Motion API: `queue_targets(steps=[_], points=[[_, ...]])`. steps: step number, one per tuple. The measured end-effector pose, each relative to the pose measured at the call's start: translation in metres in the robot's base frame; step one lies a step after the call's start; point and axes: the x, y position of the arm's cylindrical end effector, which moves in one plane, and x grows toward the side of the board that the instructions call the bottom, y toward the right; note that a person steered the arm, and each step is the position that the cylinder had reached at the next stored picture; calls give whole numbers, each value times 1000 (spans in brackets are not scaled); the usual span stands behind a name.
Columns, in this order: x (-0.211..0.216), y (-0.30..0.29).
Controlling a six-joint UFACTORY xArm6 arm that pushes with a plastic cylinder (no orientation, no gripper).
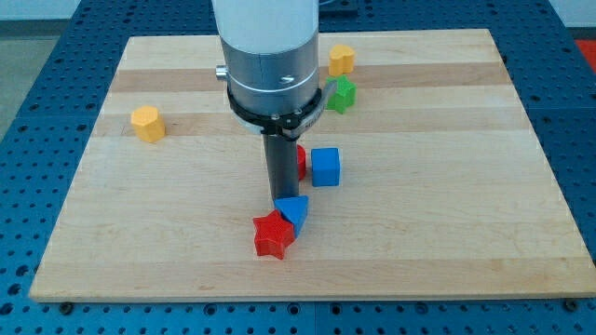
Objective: Push the blue blocks and the red blocks to the bottom center of the board
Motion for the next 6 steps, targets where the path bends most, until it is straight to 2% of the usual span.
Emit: queue_targets(steps=[1,2,3,4,5,6], points=[[0,-4],[-6,-34],[-33,-49],[-95,-40],[-114,21],[-107,29]])
